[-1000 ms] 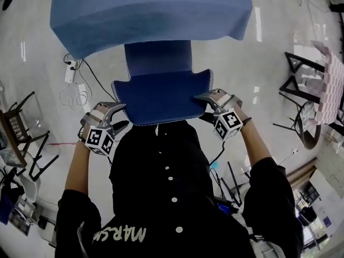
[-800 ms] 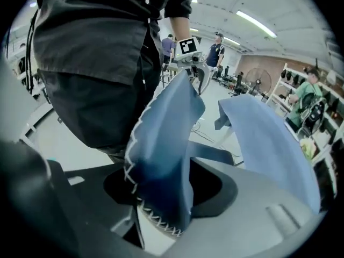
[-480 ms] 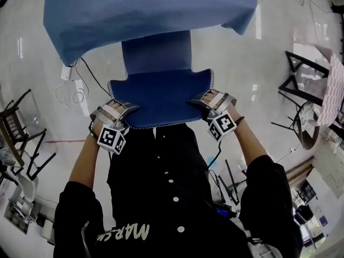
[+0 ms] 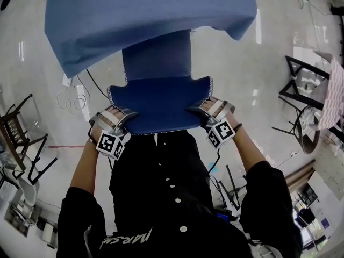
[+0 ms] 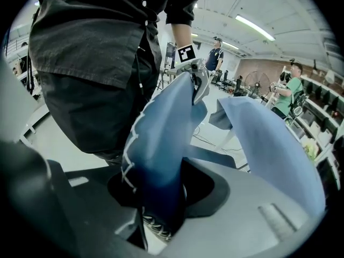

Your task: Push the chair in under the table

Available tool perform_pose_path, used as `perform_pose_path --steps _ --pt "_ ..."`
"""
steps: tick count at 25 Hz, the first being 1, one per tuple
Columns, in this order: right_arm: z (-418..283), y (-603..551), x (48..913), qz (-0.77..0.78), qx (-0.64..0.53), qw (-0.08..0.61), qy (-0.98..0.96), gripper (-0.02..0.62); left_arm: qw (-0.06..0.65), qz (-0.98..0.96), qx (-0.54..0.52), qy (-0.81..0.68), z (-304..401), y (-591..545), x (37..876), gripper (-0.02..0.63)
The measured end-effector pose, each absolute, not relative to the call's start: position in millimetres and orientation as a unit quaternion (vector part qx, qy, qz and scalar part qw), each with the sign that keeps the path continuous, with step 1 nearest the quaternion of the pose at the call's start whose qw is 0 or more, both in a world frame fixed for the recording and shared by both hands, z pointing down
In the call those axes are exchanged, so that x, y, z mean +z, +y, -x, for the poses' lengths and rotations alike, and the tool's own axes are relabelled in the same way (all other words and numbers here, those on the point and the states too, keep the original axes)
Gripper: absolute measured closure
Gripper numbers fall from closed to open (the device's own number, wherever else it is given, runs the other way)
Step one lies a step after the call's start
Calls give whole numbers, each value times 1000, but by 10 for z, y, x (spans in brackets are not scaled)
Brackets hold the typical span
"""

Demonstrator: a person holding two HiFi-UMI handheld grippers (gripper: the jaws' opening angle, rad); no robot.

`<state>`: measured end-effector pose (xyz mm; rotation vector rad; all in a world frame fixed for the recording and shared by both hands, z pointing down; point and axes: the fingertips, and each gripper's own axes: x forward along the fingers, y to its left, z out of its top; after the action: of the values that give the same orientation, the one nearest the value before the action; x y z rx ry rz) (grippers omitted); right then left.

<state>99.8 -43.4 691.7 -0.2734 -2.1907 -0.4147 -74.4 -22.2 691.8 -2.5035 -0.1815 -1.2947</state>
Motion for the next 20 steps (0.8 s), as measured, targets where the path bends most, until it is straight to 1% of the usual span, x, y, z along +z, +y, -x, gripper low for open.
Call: perform_pose_path --steps 4,5,11,20 --pt "-861 -652 6928 89 -163 431 -883 411 167 865 -472 -36 887 -509 6962 442" --pt "-849 -741 6935 81 -164 432 -883 418 167 864 -474 -25 899 -605 6967 451" --pt "-881 -1390 6968 72 -183 447 -873 428 170 863 -476 11 870 -1200 6985 459" --pt "-831 -2064 6952 74 -187 449 -871 437 167 861 -480 11 928 -1850 6983 464"
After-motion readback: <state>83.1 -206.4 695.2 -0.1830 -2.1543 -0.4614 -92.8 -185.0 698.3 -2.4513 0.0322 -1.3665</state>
